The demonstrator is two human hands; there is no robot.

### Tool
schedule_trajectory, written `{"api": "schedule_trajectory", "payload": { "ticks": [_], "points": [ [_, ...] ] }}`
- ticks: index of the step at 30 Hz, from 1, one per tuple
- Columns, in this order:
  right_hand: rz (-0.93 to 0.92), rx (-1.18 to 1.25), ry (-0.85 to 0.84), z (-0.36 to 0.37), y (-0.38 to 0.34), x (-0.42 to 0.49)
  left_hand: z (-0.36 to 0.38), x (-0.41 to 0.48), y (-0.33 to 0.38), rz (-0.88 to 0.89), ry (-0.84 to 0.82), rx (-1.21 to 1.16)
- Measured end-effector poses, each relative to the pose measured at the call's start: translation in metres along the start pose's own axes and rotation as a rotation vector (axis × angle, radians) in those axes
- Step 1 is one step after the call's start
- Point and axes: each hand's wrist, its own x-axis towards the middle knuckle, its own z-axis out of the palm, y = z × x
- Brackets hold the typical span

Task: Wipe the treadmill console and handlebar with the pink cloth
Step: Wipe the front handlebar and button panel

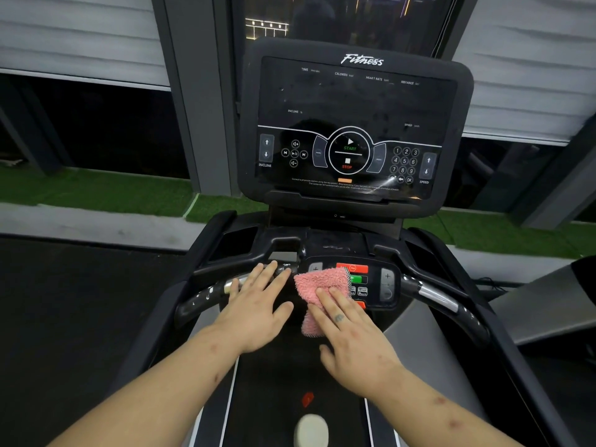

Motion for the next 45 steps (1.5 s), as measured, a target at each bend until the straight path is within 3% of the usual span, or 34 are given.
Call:
{"api": "schedule_trajectory", "payload": {
  "ticks": [14,45],
  "points": [
    [0.005,0.007,0.026,-0.004,-0.004,0.005,-0.003,-0.001,0.011,-0.043,0.007,-0.055],
    [-0.104,0.036,0.02,0.009,0.073,-0.035,-0.01,-0.004,0.018,-0.079,0.007,-0.143]
  ]
}}
